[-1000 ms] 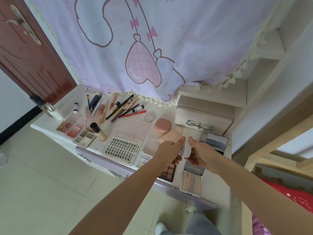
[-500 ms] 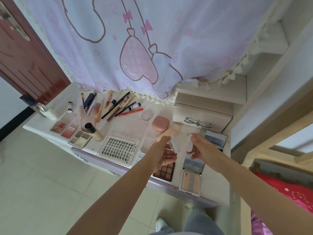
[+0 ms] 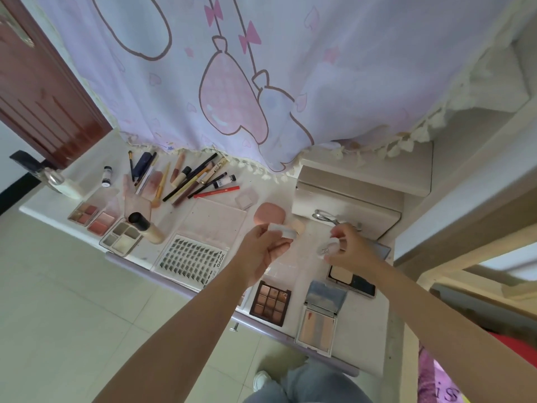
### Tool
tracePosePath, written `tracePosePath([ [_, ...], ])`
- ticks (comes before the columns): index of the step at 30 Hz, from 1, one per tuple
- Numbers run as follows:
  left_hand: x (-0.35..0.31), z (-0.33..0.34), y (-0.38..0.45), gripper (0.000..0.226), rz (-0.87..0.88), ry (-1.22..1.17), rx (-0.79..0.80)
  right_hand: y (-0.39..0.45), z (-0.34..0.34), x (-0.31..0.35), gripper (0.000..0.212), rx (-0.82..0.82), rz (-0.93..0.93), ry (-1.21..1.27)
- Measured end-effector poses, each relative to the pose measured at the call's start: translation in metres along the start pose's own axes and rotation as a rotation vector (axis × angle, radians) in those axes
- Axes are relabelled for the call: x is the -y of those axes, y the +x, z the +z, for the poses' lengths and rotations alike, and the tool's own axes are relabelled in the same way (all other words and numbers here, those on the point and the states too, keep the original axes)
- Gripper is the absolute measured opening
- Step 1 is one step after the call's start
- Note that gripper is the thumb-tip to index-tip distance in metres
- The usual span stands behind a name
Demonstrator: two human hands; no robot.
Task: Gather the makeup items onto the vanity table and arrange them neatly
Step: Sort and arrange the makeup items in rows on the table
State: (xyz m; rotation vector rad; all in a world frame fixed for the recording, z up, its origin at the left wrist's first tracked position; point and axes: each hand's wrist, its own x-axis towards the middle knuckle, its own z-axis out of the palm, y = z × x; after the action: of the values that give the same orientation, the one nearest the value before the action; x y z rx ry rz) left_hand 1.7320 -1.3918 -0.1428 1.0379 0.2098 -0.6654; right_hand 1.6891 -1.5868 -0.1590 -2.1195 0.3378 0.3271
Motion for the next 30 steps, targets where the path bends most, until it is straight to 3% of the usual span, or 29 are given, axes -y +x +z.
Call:
tracePosePath([
  [3,-0.002,-0.002,0.005,0.046,-0.002,0.361,-0.039,0.025,0.009,-0.002,0.052,0.171,-0.062,-0.299],
  [5,0.000,-0.006,0.009,0.057,0.020,0.585,-0.060,0.040,0.018,-0.007,0.051,0.197,-0.083,-0.393],
  [12,-0.002,-0.022,0.027,0.044,0.105,0.903,-0.058,0.066,0.042,-0.022,0.043,0.051,-0.080,-0.531],
  [17,-0.015,-0.024,0.048,0.037,0.092,1.174,0.081,0.074,0.050,-0.018,0.047,-0.084,0.023,-0.567],
  [21,-0.017,-0.022,0.073,0.060,0.042,1.417,0.201,0.069,0.050,-0.010,0.052,-0.111,0.084,-0.560],
  [24,-0.010,-0.013,0.089,0.077,0.025,1.532,0.355,0.054,0.042,-0.010,0.041,-0.059,0.094,-0.564],
  [30,0.017,0.002,0.110,0.076,0.101,1.895,0.692,0.014,0.029,-0.019,0.035,-0.087,0.199,-0.582],
])
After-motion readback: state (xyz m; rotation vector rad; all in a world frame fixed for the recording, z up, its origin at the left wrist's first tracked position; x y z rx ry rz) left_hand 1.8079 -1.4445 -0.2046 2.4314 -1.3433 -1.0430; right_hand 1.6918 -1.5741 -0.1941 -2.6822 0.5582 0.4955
